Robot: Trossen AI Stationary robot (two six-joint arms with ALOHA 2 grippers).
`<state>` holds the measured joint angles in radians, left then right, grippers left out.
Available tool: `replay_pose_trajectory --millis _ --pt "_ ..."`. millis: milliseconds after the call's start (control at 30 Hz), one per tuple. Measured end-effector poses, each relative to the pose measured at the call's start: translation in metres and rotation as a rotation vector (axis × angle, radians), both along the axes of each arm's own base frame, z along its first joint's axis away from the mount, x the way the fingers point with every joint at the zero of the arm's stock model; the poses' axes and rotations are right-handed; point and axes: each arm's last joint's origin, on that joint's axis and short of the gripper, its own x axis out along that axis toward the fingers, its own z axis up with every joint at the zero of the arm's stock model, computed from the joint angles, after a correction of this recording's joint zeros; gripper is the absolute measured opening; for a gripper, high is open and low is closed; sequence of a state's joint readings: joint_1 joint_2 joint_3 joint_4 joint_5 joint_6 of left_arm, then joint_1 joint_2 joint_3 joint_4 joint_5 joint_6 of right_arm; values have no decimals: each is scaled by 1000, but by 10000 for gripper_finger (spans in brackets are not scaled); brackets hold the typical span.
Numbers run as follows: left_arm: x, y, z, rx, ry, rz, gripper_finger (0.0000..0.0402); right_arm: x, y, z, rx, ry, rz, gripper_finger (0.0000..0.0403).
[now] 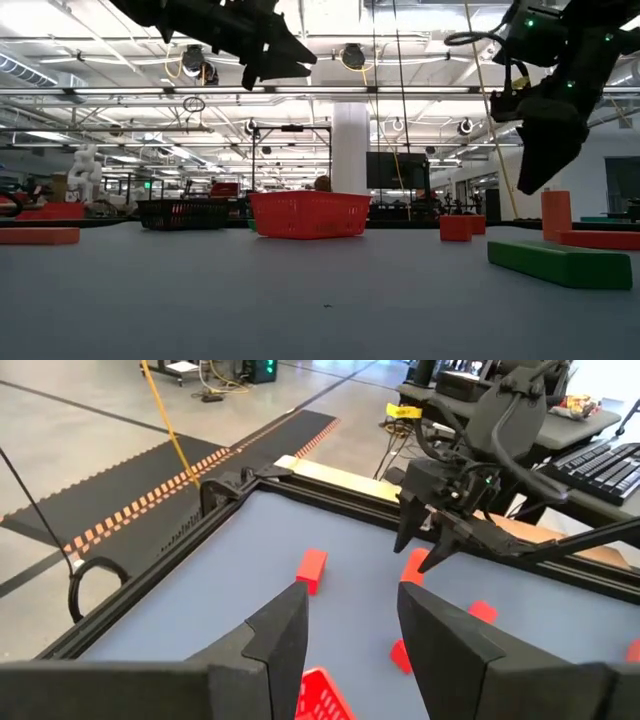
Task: Sort & place blocks by color
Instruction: Put the orange block into the black bin
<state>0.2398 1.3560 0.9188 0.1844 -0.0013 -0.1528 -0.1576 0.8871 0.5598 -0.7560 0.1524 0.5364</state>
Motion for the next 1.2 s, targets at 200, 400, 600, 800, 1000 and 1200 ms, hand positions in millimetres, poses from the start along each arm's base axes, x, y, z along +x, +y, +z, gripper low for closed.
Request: replay_pose_trajectory --millis 200,400,600,800,1000,1200 --pt "0 0 -2 -5 19 0 157 -13 5 -5 52 123 -81 210" --pt "-1 0 -2 -7 25 0 157 -11 6 -4 49 108 -89 210" --pt "-1 0 -2 -2 27 -1 157 -12 6 -4 26 116 -95 210" --pt "-1 0 -2 6 28 -3 157 -13 6 -5 30 129 -102 197" --pt "-1 0 -2 10 30 -5 157 -13 6 -5 30 128 -104 151" --pt "-1 0 -2 11 30 -5 157 -13 6 -5 29 128 -99 119"
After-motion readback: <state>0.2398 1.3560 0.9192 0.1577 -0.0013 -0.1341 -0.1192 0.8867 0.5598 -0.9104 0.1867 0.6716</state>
